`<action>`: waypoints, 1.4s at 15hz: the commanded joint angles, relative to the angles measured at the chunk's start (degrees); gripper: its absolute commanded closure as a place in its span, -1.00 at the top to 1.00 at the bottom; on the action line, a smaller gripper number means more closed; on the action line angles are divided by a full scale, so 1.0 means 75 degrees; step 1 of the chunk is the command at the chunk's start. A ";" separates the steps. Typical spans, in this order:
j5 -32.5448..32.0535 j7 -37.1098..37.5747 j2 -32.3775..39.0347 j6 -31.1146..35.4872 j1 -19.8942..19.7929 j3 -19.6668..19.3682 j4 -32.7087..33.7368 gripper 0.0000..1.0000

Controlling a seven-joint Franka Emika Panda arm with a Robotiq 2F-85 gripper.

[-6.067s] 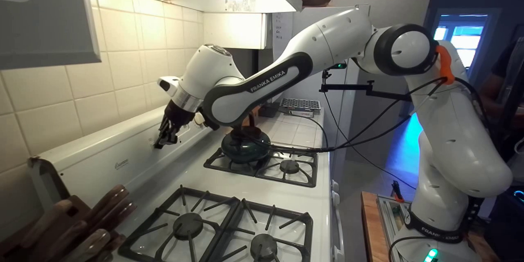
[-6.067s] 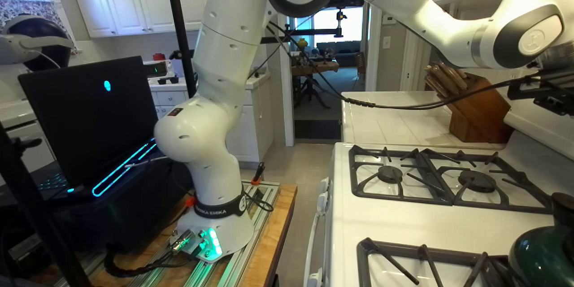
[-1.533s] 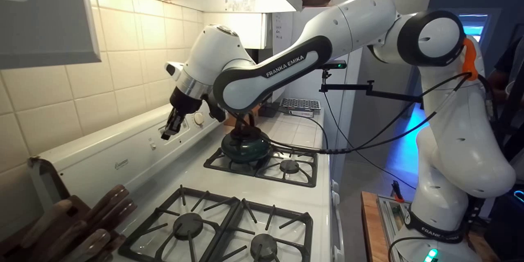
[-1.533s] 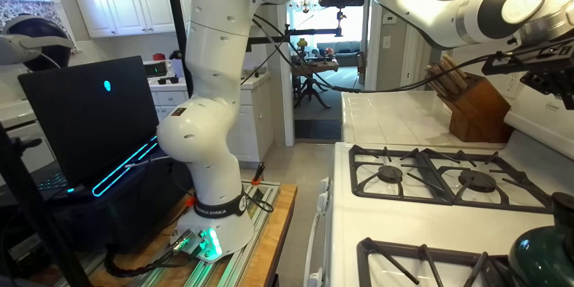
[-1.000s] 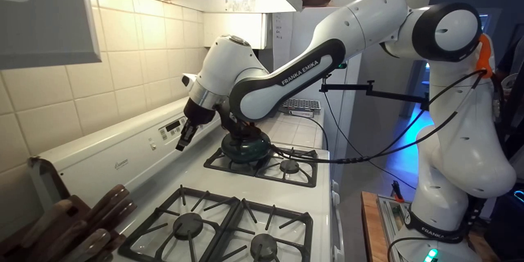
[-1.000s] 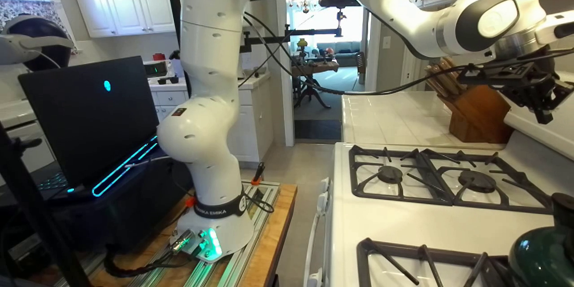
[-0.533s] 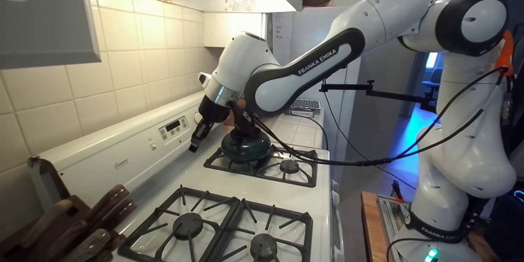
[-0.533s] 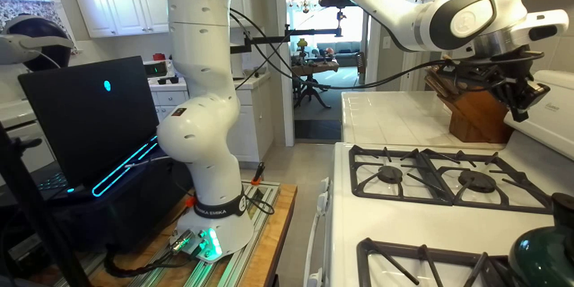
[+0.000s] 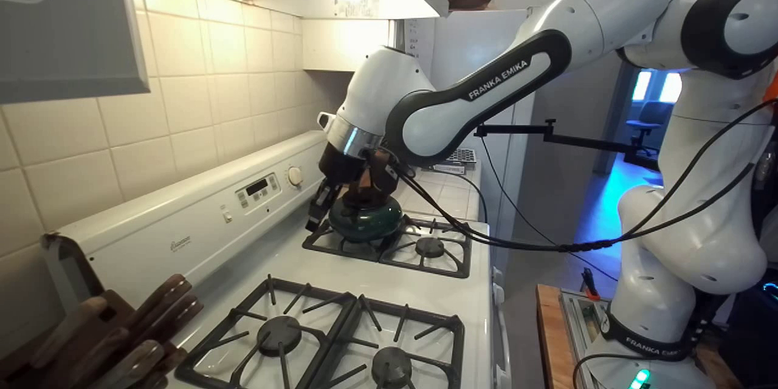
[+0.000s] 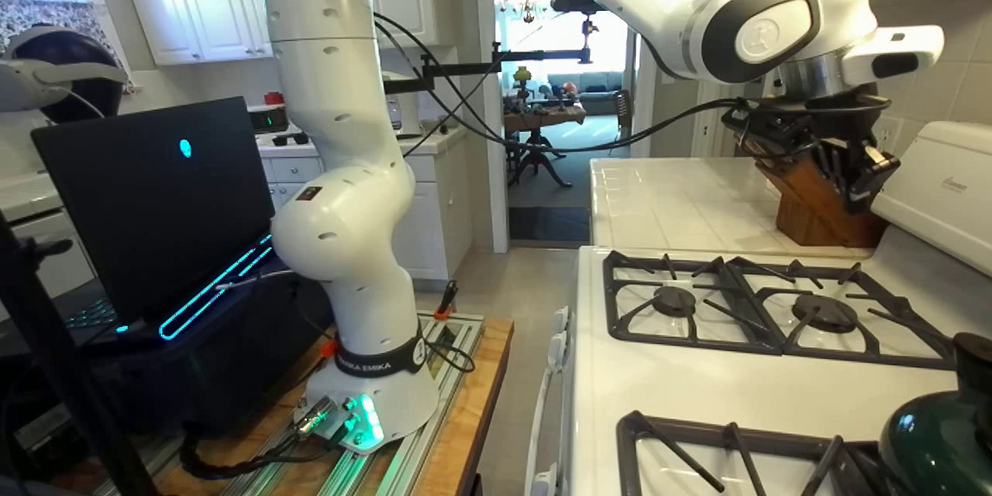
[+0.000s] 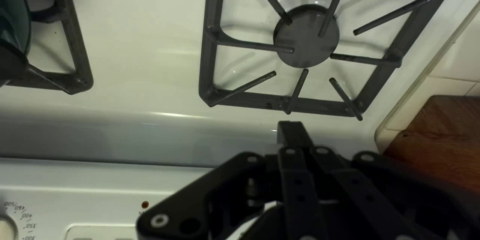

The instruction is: Press the switch on the stove

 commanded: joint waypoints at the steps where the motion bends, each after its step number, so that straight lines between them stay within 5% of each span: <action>1: 0.0554 -0.0359 -0.0627 -0.0542 0.0007 0.0021 -0.0491 -1.00; 8: 0.0971 -0.0713 -0.1237 -0.1604 0.0054 -0.0039 -0.0749 -1.00; 10: 0.0910 -0.0726 -0.1358 -0.1846 0.0053 -0.0048 -0.0776 -0.46; 13: 0.0680 -0.0450 -0.1111 -0.1797 0.0023 0.0000 -0.0551 -0.07; 14: 0.0677 -0.0451 -0.1132 -0.1812 0.0024 -0.0001 -0.0563 -0.44; 17: 0.0677 -0.0451 -0.1116 -0.1812 0.0023 0.0000 -0.0563 -0.07; 21: 0.0677 -0.0451 -0.1115 -0.1812 0.0023 0.0000 -0.0562 -0.07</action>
